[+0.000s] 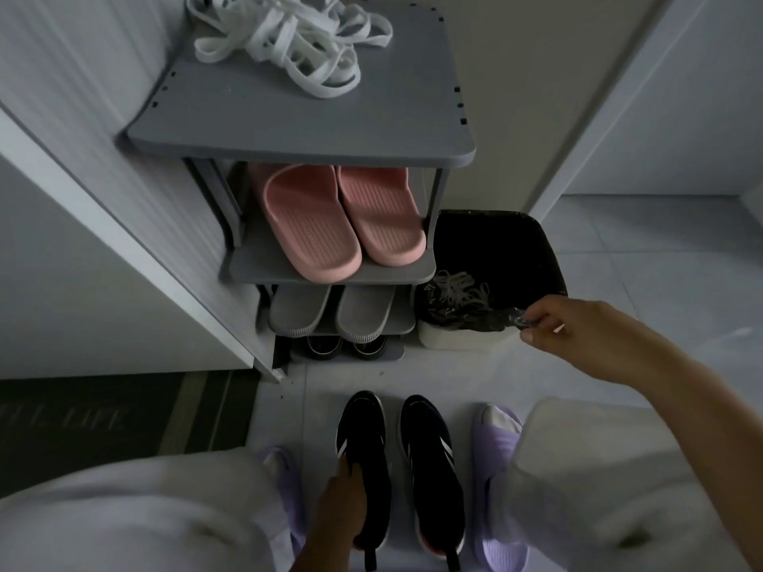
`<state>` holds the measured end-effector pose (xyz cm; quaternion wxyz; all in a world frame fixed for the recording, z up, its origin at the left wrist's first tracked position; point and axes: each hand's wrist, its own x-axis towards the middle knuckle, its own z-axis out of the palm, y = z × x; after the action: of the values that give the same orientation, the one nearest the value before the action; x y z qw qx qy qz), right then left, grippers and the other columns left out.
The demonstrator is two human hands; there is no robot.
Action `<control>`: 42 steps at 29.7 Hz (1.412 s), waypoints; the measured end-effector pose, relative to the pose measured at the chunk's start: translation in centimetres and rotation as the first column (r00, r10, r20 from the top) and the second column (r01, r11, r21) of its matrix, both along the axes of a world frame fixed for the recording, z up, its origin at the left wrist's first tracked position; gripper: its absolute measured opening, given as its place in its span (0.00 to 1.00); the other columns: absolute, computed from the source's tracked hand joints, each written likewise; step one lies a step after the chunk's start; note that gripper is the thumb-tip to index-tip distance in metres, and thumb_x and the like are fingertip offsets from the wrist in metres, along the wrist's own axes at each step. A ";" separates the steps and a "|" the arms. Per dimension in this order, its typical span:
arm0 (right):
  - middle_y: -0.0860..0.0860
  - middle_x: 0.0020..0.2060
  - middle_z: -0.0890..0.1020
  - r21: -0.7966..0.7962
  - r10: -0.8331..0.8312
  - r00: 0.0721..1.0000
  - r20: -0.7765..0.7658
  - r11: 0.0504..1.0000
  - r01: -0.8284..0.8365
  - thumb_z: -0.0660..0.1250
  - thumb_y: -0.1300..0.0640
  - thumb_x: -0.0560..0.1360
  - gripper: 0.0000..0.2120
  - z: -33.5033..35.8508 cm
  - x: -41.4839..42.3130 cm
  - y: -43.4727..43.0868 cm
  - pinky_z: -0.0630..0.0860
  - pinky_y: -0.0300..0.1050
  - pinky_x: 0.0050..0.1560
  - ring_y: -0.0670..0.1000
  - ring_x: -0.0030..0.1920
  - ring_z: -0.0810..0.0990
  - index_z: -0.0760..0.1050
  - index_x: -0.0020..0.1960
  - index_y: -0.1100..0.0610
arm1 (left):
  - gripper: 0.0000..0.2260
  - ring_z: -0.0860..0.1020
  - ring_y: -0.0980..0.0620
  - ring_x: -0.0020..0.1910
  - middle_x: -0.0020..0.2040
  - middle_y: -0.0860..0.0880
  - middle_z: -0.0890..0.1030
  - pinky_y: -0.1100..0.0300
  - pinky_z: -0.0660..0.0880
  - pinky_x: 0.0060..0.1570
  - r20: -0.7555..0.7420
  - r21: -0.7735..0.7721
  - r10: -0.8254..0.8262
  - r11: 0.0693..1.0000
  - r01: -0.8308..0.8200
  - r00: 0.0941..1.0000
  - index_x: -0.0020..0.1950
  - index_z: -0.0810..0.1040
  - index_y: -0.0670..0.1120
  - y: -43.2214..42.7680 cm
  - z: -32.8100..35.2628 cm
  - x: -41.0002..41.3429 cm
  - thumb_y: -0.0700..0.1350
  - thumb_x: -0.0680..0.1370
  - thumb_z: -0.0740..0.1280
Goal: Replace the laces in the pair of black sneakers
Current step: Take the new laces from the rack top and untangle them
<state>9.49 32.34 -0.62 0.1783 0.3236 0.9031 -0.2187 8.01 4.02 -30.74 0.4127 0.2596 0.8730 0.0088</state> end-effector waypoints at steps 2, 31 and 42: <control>0.50 0.55 0.79 0.000 0.005 1.000 0.012 1.000 -0.005 0.64 0.46 0.75 0.16 -0.1 0.2 -0.1 0.72 0.46 0.56 0.52 0.54 0.76 0.73 0.60 0.51 | 0.21 0.72 0.43 0.64 0.71 0.40 0.60 0.52 0.68 0.62 -0.020 0.020 0.070 0.997 -0.070 0.997 0.74 0.53 0.42 -0.3 0.1 -0.8 0.38 0.80 0.49; 0.50 0.49 0.79 -0.086 0.018 0.966 -0.258 0.995 -0.041 0.62 0.51 0.78 0.15 3.0 0.1 -1.8 0.74 0.43 0.45 0.52 0.47 0.80 0.71 0.62 0.56 | 0.16 0.69 0.41 0.64 0.66 0.39 0.70 0.53 0.65 0.63 -0.773 0.436 0.150 0.831 0.344 0.616 0.65 0.72 0.43 10.5 41.8 -25.1 0.38 0.77 0.61; 0.53 0.54 0.80 -0.050 0.072 0.974 -0.216 0.995 -0.084 0.61 0.51 0.78 0.15 2.8 0.1 -1.5 0.73 0.47 0.57 0.53 0.54 0.78 0.72 0.62 0.56 | 0.11 0.79 0.42 0.44 0.39 0.42 0.81 0.50 0.76 0.48 -0.568 0.808 0.638 0.551 0.206 0.521 0.47 0.80 0.41 8.1 45.8 -26.4 0.42 0.75 0.58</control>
<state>9.54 30.80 2.13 0.0980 0.2572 0.9223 -0.2714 -18.41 12.16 15.10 -0.2187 0.2578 0.8781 0.3385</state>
